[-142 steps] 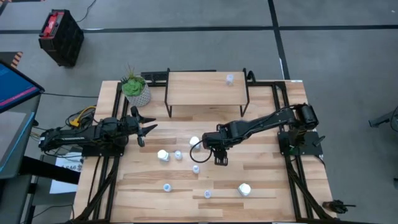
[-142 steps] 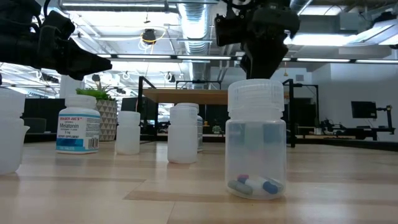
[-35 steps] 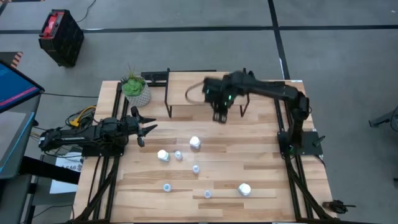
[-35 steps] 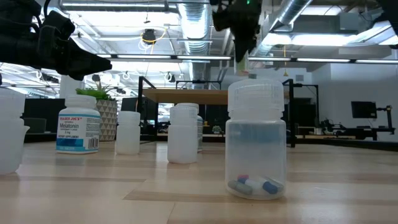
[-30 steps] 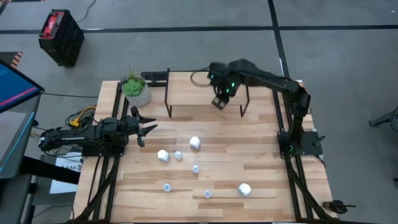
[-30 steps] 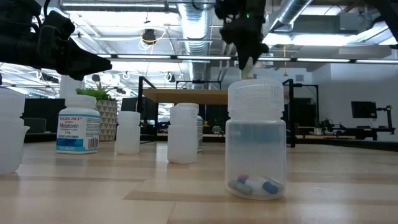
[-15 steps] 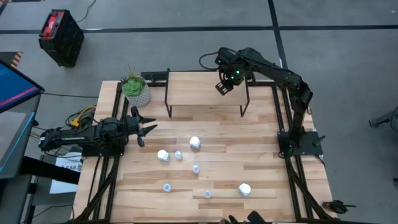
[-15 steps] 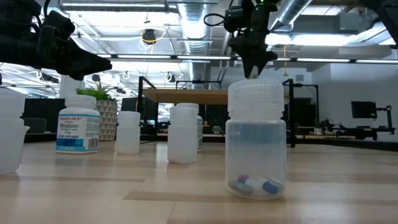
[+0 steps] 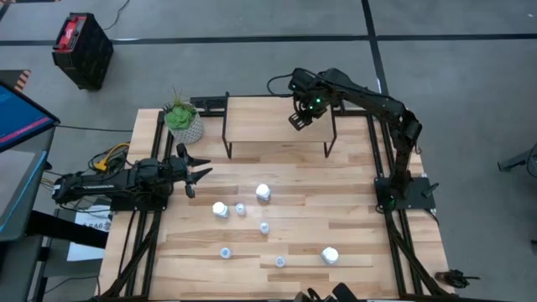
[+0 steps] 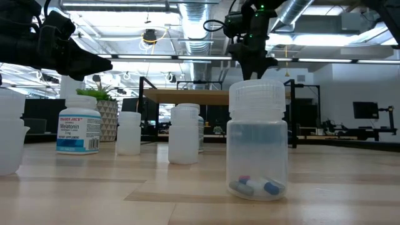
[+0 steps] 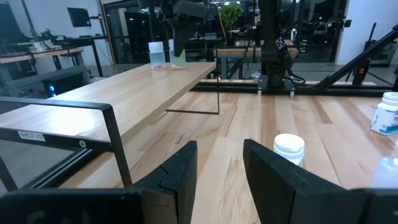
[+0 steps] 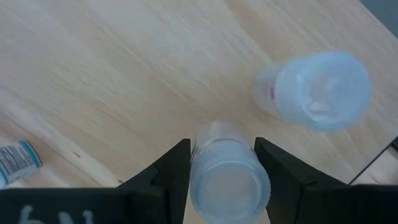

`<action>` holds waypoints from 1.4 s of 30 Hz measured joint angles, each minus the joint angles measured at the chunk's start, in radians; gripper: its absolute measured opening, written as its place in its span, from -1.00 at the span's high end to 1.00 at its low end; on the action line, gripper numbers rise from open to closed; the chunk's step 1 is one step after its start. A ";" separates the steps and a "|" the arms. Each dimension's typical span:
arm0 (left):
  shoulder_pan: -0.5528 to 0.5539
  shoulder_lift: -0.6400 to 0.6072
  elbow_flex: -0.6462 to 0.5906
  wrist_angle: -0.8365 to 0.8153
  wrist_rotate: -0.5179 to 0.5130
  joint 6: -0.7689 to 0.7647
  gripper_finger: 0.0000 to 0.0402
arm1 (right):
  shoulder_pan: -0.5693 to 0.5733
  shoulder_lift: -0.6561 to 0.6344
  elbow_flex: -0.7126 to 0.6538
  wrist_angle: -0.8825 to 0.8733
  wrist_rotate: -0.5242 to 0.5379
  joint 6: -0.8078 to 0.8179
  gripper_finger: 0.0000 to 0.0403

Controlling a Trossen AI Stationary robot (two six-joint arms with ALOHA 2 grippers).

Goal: Pick and place medicine bottles onto shelf by color
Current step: Put the top transparent pill bottle aligned with the other transparent pill bottle on the shelf, then put the transparent pill bottle aligned with the other transparent pill bottle on the shelf

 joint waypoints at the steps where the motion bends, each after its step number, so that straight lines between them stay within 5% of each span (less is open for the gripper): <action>1: 0.000 0.000 0.000 0.000 0.000 0.000 0.40 | 0.000 0.000 0.000 -0.001 0.000 0.000 0.10; 20: 0.000 0.000 0.000 0.000 0.000 0.000 0.40 | -0.017 -0.002 0.013 -0.026 0.000 -0.001 -0.11; 36: 0.000 0.000 0.000 0.000 0.000 0.000 0.40 | -0.005 -0.004 0.267 -0.208 -0.002 0.007 -0.09; 42: 0.000 0.000 0.000 0.000 0.000 0.000 0.40 | 0.095 -0.042 0.313 -0.257 -0.124 -0.001 -0.08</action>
